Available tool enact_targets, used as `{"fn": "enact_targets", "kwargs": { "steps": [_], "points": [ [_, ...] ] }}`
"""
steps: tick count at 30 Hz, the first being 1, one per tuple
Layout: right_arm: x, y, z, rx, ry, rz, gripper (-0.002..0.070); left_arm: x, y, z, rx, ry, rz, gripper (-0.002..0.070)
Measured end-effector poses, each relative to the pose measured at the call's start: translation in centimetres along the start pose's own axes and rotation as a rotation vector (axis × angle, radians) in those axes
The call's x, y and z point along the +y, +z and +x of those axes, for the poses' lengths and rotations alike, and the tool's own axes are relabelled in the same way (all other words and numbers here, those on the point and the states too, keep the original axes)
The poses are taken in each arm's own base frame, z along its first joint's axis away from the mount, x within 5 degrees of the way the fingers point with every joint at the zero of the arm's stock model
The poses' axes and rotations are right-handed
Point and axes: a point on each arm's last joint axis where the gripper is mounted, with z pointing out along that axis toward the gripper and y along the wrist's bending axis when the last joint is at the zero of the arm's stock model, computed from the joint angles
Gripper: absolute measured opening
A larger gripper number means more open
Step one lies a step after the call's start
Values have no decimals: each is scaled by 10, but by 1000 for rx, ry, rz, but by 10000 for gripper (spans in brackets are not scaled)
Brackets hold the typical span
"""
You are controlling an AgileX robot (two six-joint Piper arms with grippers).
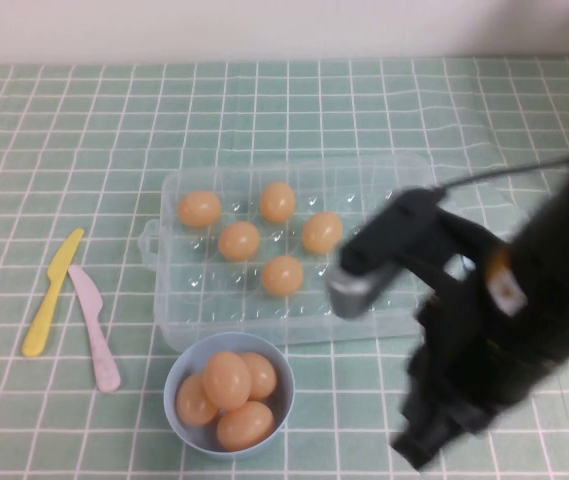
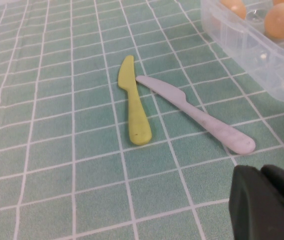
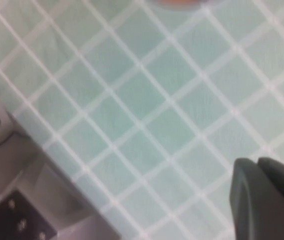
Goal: Take an egg out of the egg box
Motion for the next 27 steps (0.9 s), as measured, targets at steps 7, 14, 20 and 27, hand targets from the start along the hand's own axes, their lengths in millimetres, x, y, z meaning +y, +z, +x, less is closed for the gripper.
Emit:
{"fn": "enact_targets", "kwargs": {
  "steps": [7, 14, 20, 27],
  "points": [
    [-3, -5, 56, -22, 51, 9, -15, 0, 0, 0, 0, 0, 0, -4],
    [-8, 1, 73, -40, 44, 53, -16, 0, 0, 0, 0, 0, 0, -4],
    [-15, 23, 76, -118, 42, 79, -16, 0, 0, 0, 0, 0, 0, -4],
    [-53, 36, 106, -366, 191, 162, -16, 0, 0, 0, 0, 0, 0, -4]
  ]
}}
